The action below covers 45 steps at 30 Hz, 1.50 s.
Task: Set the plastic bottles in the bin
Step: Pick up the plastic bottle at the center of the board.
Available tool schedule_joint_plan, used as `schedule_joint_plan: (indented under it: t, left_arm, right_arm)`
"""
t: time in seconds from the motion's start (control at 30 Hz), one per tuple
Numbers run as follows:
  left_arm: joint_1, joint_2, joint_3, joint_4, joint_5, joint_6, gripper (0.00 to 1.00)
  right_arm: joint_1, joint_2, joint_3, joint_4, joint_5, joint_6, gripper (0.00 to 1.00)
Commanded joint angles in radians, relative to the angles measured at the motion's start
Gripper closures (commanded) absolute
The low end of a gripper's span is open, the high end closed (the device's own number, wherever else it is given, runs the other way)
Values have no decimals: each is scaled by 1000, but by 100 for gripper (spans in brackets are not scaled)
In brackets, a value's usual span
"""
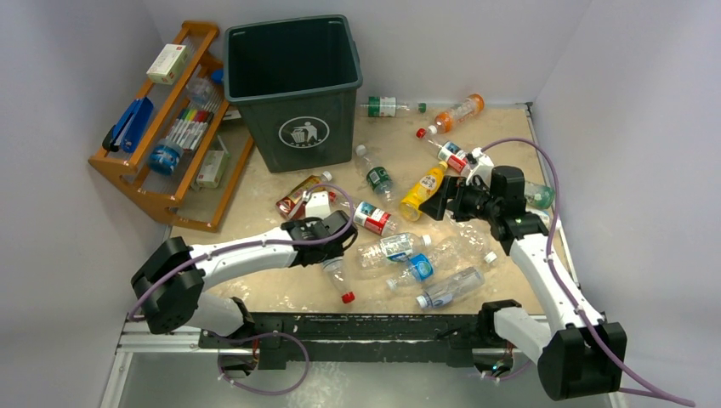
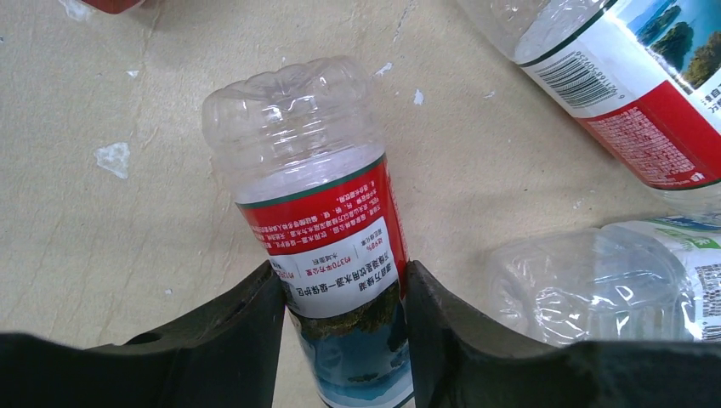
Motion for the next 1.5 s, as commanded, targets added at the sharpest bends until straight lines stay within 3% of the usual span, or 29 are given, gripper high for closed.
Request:
schedule_joint_plan:
  t: [0.0, 0.77, 1.23, 1.47]
  left_arm:
    - [-5, -38, 69, -17, -42, 22, 63]
    - [33, -71, 646, -293, -229, 230, 64]
    - [155, 42, 1124, -329, -285, 418, 63]
    - [238, 98, 1272, -283, -288, 498, 63]
  right_arm:
    - [4, 6, -7, 46, -20, -16, 4]
    - [3, 141, 10, 134, 94, 79, 0]
    - [2, 312, 68, 212, 76, 246, 0]
    - [4, 382, 97, 216, 93, 270, 0]
